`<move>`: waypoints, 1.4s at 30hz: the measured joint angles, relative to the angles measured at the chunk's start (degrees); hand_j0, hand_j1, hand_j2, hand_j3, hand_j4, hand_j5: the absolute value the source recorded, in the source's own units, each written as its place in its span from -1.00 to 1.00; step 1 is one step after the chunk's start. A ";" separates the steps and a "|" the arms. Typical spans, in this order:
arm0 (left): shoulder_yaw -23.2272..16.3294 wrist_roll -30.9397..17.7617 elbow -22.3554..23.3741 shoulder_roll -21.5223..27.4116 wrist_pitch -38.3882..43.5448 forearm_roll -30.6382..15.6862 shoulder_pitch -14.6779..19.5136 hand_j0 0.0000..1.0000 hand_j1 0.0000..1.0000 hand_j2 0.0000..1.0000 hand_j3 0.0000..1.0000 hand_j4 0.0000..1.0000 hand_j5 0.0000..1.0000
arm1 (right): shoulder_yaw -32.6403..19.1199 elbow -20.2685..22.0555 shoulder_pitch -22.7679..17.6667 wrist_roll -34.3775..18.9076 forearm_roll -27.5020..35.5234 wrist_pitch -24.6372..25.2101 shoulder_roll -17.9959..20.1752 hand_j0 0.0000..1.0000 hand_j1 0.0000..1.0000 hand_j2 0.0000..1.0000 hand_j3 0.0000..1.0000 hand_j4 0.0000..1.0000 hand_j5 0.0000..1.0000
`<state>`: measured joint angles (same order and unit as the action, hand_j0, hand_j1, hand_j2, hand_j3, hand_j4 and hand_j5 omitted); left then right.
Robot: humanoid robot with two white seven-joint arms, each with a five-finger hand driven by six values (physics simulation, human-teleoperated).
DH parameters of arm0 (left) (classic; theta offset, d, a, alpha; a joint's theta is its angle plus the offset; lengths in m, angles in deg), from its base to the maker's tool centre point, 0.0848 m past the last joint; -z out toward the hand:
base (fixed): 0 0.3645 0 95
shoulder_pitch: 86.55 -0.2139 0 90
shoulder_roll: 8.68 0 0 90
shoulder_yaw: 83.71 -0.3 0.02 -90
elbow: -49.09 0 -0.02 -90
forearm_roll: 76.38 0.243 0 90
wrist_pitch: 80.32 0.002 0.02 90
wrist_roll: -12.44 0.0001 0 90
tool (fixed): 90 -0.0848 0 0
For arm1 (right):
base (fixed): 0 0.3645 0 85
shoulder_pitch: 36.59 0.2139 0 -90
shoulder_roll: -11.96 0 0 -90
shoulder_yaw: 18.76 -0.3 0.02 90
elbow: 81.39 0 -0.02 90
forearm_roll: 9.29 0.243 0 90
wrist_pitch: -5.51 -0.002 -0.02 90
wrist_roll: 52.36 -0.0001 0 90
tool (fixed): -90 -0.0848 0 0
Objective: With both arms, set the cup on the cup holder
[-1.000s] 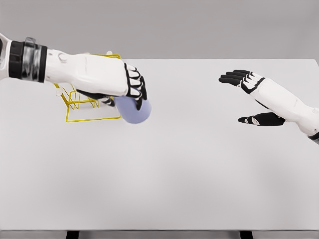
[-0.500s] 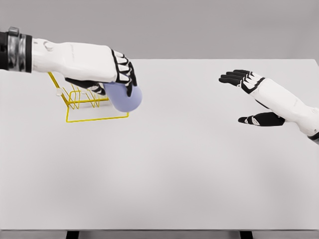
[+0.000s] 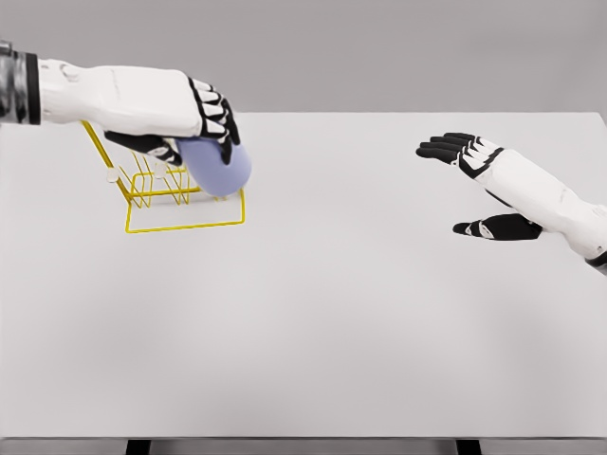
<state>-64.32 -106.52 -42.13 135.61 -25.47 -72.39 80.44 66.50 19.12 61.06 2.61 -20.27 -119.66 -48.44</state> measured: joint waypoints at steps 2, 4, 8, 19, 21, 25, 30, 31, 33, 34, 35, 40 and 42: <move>0.01 -0.01 0.44 0.09 0.00 -0.03 0.00 0.01 0.01 0.01 0.01 0.01 0.01 | 0.00 -0.01 0.00 0.00 0.00 0.00 0.01 1.00 1.00 1.00 1.00 1.00 1.00; 0.00 -0.02 0.70 0.13 0.00 0.03 -0.09 0.01 0.01 0.01 0.01 0.01 0.01 | 0.00 -0.02 0.00 0.00 0.00 0.00 0.04 1.00 1.00 1.00 1.00 1.00 1.00; -0.02 0.00 1.60 0.17 0.00 0.16 -0.18 0.01 0.01 0.01 0.01 0.01 0.01 | 0.00 -0.02 0.00 0.00 0.00 0.00 0.07 1.00 1.00 1.00 1.00 1.00 1.00; -0.12 -0.02 3.46 0.20 0.00 0.53 -0.88 0.09 0.09 0.09 0.09 0.09 0.09 | 0.02 -0.02 0.00 0.00 0.00 0.00 0.00 1.00 1.00 1.00 1.00 1.00 1.00; -0.13 -0.02 3.74 0.23 0.00 0.77 -0.79 0.39 0.39 0.39 0.39 0.39 0.39 | 0.01 -0.03 0.00 0.00 0.00 0.00 -0.01 1.00 1.00 1.00 1.00 1.00 1.00; -0.07 -0.05 3.91 0.23 0.01 1.21 -0.70 0.98 0.98 0.98 0.98 0.98 0.98 | 0.01 -0.02 0.00 0.00 0.00 0.00 -0.01 1.00 1.00 1.00 1.00 1.00 1.00; -0.02 -0.02 3.71 0.25 0.01 1.27 -0.35 0.99 0.99 0.99 0.99 0.99 0.99 | 0.00 -0.02 0.00 0.00 0.00 0.00 -0.01 1.00 1.00 1.00 1.00 1.00 1.00; 0.00 -0.01 3.49 0.38 0.01 1.19 -0.26 0.99 0.99 0.99 0.99 0.99 0.99 | 0.00 -0.03 0.00 0.00 0.00 0.00 -0.01 1.00 1.00 1.00 1.00 1.00 1.00; 0.23 0.04 2.29 1.45 0.01 0.67 -0.44 0.99 0.99 0.99 0.99 0.99 0.99 | 0.00 -0.04 0.00 0.00 0.00 0.00 -0.01 1.00 1.00 1.00 1.00 1.00 1.00; 0.90 0.04 1.28 2.28 -0.02 -0.15 -0.88 0.99 0.99 0.99 0.99 0.99 0.99 | 0.00 -0.04 0.00 0.00 0.00 0.00 -0.01 1.00 1.00 1.00 1.00 1.00 1.00; 1.53 0.05 0.31 3.19 0.00 -1.43 -0.88 0.99 0.99 0.99 0.99 0.99 0.99 | 0.00 -0.02 0.00 0.00 0.00 0.00 -0.01 1.00 1.00 1.00 1.00 1.00 1.00; 2.80 0.10 -4.16 9.82 -0.02 -12.61 -4.16 0.98 0.98 0.98 0.98 0.98 0.98 | 0.01 -0.02 0.00 0.00 0.00 0.00 -0.01 1.00 1.00 1.00 1.00 1.00 1.00; 2.93 0.10 -5.44 11.91 -0.03 -17.13 -6.60 0.98 0.98 0.98 0.98 0.98 0.98 | 0.01 -0.02 0.00 0.00 0.00 0.00 -0.01 1.00 1.00 1.00 1.00 1.00 1.00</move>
<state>-61.39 -106.42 -47.57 147.52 -25.50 -89.52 73.84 66.52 19.10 61.06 2.61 -20.27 -119.65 -48.45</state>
